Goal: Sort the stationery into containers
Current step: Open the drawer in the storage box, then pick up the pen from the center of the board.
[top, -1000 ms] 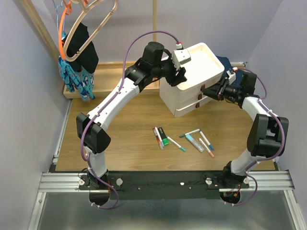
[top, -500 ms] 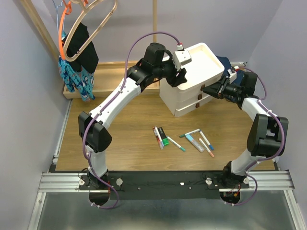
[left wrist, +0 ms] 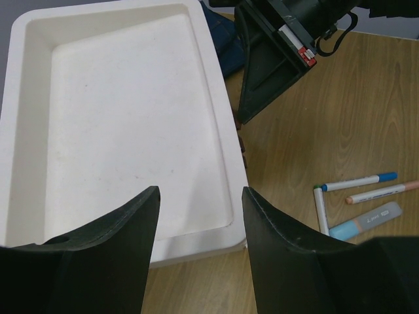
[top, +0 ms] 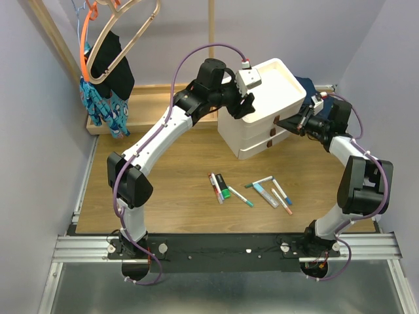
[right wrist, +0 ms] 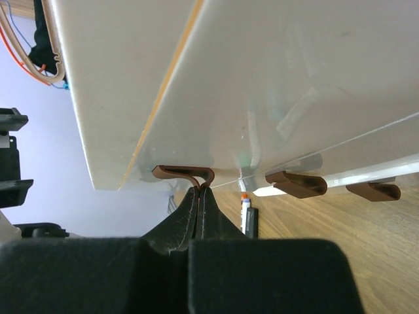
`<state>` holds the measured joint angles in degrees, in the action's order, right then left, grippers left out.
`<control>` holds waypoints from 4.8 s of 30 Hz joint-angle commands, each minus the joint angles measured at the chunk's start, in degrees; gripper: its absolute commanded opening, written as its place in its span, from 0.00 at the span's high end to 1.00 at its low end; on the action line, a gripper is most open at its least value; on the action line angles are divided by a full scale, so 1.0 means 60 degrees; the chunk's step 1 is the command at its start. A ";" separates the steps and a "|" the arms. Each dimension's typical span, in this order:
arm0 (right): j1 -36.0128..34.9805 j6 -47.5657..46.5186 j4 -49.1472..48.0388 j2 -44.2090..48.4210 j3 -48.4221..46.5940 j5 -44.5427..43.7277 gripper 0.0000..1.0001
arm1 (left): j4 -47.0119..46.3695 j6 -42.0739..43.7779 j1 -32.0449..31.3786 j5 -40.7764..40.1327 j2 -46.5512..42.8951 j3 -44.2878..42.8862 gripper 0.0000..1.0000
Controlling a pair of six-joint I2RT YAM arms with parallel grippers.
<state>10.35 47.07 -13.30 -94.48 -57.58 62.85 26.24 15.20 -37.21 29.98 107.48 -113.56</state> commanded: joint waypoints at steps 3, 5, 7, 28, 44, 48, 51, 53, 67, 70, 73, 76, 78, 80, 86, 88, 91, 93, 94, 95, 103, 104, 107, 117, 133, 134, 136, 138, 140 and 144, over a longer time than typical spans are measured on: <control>0.0091 -0.0753 0.0762 0.0818 0.0163 0.0497 0.99 | 0.0007 0.0161 -0.0038 -0.0221 0.0045 -0.0190 0.38; 0.0150 -0.1221 0.1218 0.1125 0.0164 0.0497 0.99 | 0.0021 0.0176 -0.0053 -0.0221 0.0016 -0.0204 0.38; 0.0179 -0.1326 0.1498 0.1389 0.0193 0.0497 0.99 | 0.0036 0.0191 -0.0038 -0.0235 0.0016 -0.0190 0.38; 0.0955 -0.5881 0.8308 0.2781 0.0090 0.0848 0.99 | 0.0197 0.0425 -0.0082 -0.0382 -0.0277 0.0059 0.37; 0.2128 -0.8475 1.1240 0.3207 -0.0085 0.1054 0.90 | 0.0226 0.0571 -0.0390 -0.0528 -0.0292 0.0001 0.37; 0.2128 -0.8795 1.1458 0.3397 -0.0655 0.0776 0.57 | 0.0212 0.0601 -0.0463 -0.0718 -0.0423 -0.0029 0.34; 0.2128 -0.9467 1.2188 0.3820 -0.1373 0.0382 0.51 | 0.0256 0.0558 -0.0463 -0.0879 -0.0701 0.0000 0.33; 0.2128 -0.9690 1.2499 0.4099 -0.1666 0.0146 0.48 | 0.0256 0.0455 -0.0449 -0.1200 -0.1096 0.0233 0.32; 0.2128 -0.8666 1.3336 0.6385 -0.3234 -0.1889 0.00 | 0.0197 0.0322 -0.0463 -0.3032 -0.4932 0.3881 0.01; 0.2113 -0.8401 1.2969 0.6751 -0.3469 -0.3047 0.00 | 0.0753 0.1084 -0.0449 -0.3280 -0.5402 0.4482 0.01; 0.1996 -1.0110 1.3537 0.6723 -0.4169 -0.2770 0.00 | 0.1308 0.1464 -0.0405 -0.3766 -0.5783 0.5010 0.01; 0.1996 -1.2920 1.5074 0.6547 -0.5313 -0.2697 0.00 | 0.2085 0.1291 -0.0113 -0.3533 -0.5960 0.5244 0.01; 0.1996 -1.4241 1.5459 0.6721 -0.4982 -0.3161 0.00 | 0.2204 0.1304 0.0020 -0.3356 -0.6092 0.5799 0.01; 0.1996 -1.5237 1.5459 0.7321 -0.4134 -0.3326 0.00 | 0.2044 0.1144 0.0195 -0.3181 -0.6253 0.6325 0.01; 0.1996 -1.7774 1.5357 0.7324 -0.0895 -0.4700 0.00 | 0.0464 -0.0523 0.0868 -0.4157 -0.6547 0.7454 0.01; 0.1996 -1.8739 1.5356 0.7396 -0.0395 -0.5245 0.00 | 0.0242 -0.0906 0.1059 -0.5326 -0.6415 0.7602 0.01; 0.1996 -1.9592 1.5444 0.8287 -0.0189 -0.4344 0.00 | -0.0139 -0.1478 0.1411 -0.6253 -0.6443 0.7924 0.01; 0.1981 -2.0262 1.5444 0.9236 0.0396 -0.3681 0.00 | -0.0344 -0.1566 0.1659 -0.6330 -0.6415 0.8217 0.01; 0.1996 -2.0368 1.5372 0.9518 0.0702 -0.3287 0.00 | -0.0432 -0.1625 0.1719 -0.6300 -0.6371 0.8363 0.01; 0.1996 -2.0268 1.5153 0.9767 0.0995 -0.3210 0.00 | -0.0723 -0.1756 0.1777 -0.6445 -0.6356 0.8713 0.01; 0.1996 -1.9814 1.3000 1.0021 0.3177 -0.2624 0.24 | -0.0799 -0.1979 0.2510 -0.4579 -0.5977 0.9171 0.01; 0.1996 -1.9624 1.2766 0.9482 0.3268 -0.2623 0.28 | -0.0712 -0.1542 0.2539 -0.4383 -0.5888 0.9069 0.01; 0.1996 -1.8876 1.2207 0.8323 0.3270 -0.2507 0.37 | -0.0624 -0.1581 0.2671 -0.3563 -0.5624 0.8674 0.01; 0.1397 -1.8966 1.1009 0.5932 0.3780 -0.3340 0.41 | -0.0492 -0.1362 0.2657 -0.3413 -0.4526 0.7780 0.01; -0.1637 -1.5184 0.7447 0.5155 0.4543 -0.6300 0.51 | -0.0418 -0.1435 0.2671 -0.3693 -0.4276 0.7398 0.01; -0.1651 -1.5184 0.7403 0.5199 0.4587 -0.6315 0.51 | -0.0447 -0.1449 0.2657 -0.3678 -0.4276 0.7412 0.01; -0.1710 -1.5184 0.7358 0.5287 0.4689 -0.6402 0.51 | -0.0476 -0.1464 0.2657 -0.3678 -0.4305 0.7500 0.01; -0.1710 -1.5169 0.7387 0.5316 0.4719 -0.6432 0.50 | -0.0506 -0.1479 0.2657 -0.3678 -0.4349 0.7588 0.01; -0.1870 -1.5038 0.7373 0.5302 0.4734 -0.6549 0.50 | -0.0535 -0.1479 0.2657 -0.3678 -0.4378 0.7618 0.01; -0.2090 -1.4964 0.7329 0.5097 0.4792 -0.6710 0.49 | -0.0579 -0.1494 0.2657 -0.3649 -0.4408 0.7662 0.01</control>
<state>-0.54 -44.40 32.40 -63.22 -28.88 25.04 23.27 6.37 -21.47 7.99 82.11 -67.59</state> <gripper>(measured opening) 0.504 0.987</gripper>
